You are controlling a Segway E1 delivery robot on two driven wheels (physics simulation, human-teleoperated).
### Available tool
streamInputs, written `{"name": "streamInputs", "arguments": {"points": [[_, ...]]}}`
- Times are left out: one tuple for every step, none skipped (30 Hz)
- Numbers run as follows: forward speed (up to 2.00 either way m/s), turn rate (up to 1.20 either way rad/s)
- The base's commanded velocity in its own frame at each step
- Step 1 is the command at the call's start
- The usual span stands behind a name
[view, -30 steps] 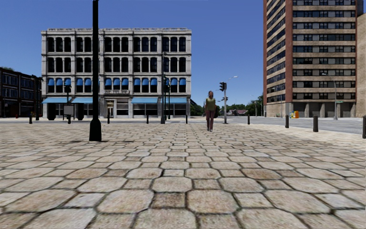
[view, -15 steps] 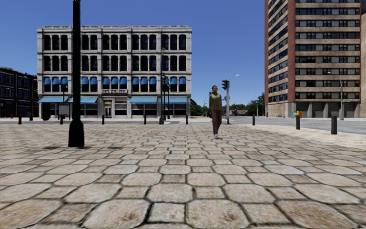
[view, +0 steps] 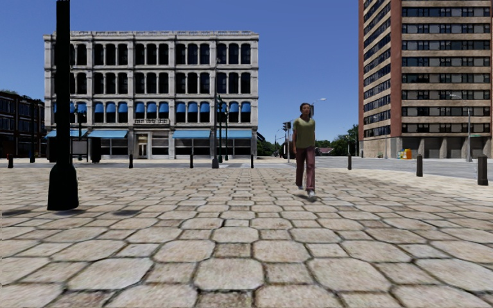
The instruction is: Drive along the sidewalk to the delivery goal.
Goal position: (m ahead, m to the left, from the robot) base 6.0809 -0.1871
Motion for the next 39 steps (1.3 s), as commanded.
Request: {"name": "streamInputs", "arguments": {"points": [[2.00,0.00],[2.00,0.00],[2.00,0.00],[2.00,0.00],[2.00,0.00],[2.00,0.00],[2.00,0.00],[2.00,0.00],[2.00,0.00],[2.00,0.00],[2.00,0.00],[2.00,0.00],[2.00,0.00],[2.00,0.00],[2.00,0.00],[2.00,0.00],[2.00,0.00],[2.00,0.00],[2.00,0.00],[2.00,0.00],[2.00,0.00],[2.00,0.00],[2.00,0.00],[2.00,0.00],[2.00,0.00],[2.00,0.00],[2.00,0.00],[2.00,0.00],[2.00,0.00],[2.00,0.00],[2.00,0.00],[2.00,0.00],[2.00,0.00],[2.00,0.00],[2.00,0.00],[2.00,0.00],[2.00,0.00],[2.00,0.00],[2.00,0.00]]}}
